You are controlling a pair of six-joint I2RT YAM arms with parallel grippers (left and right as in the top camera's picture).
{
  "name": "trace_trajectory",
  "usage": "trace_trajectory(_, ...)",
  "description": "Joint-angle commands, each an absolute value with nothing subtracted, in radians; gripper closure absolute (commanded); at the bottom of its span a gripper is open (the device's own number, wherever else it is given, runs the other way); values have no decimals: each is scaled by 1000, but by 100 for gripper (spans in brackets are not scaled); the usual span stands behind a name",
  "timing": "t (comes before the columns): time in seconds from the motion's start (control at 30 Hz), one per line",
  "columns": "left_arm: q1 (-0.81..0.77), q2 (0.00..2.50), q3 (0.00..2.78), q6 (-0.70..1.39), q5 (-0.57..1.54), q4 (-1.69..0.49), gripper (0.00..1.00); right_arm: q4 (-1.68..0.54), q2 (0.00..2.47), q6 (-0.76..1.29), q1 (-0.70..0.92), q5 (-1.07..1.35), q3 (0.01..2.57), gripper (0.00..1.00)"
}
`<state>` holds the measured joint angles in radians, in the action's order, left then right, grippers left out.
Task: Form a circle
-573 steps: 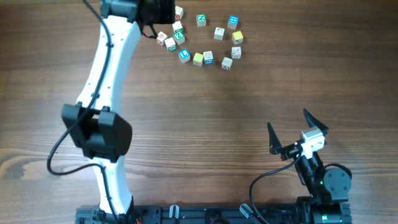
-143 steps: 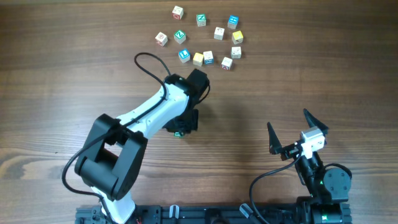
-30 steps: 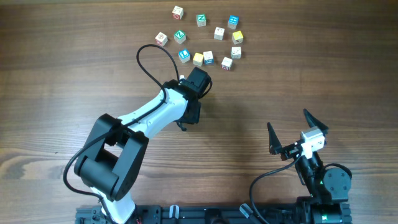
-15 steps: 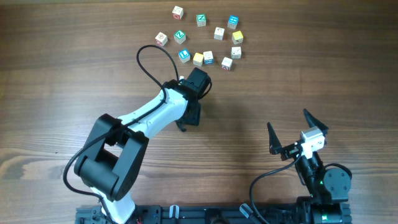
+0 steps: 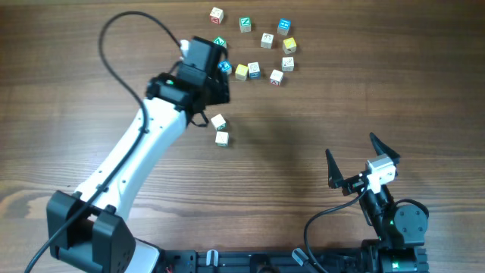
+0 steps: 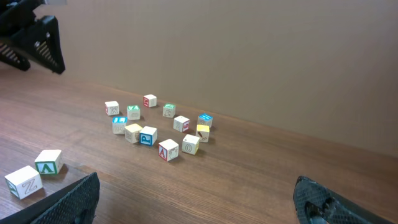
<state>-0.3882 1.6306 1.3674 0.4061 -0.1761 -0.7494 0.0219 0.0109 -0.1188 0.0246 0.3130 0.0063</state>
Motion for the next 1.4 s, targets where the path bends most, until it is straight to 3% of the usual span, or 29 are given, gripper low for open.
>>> trace_trajectory(0.0, -303, 1655, 1373, 454, -192, -703, 54, 25, 5, -130, 27, 310, 5, 0)
trace_trajectory(0.1, -234, 1705, 1373, 488, -179, -671, 96, 25, 5, -129, 27, 310, 5, 0)
trace_trajectory(0.53, -200, 1916, 1373, 476, -46, -614, 96, 25, 5, -130, 27, 310, 5, 0)
trace_trajectory(0.67, -201, 1953, 1371, 476, 128, -635, 96, 25, 5, -129, 27, 310, 5, 0)
trace_trajectory(1.37, -263, 1979, 1288, 479, 129, -624, 96, 24, 5, -130, 27, 310, 5, 0)
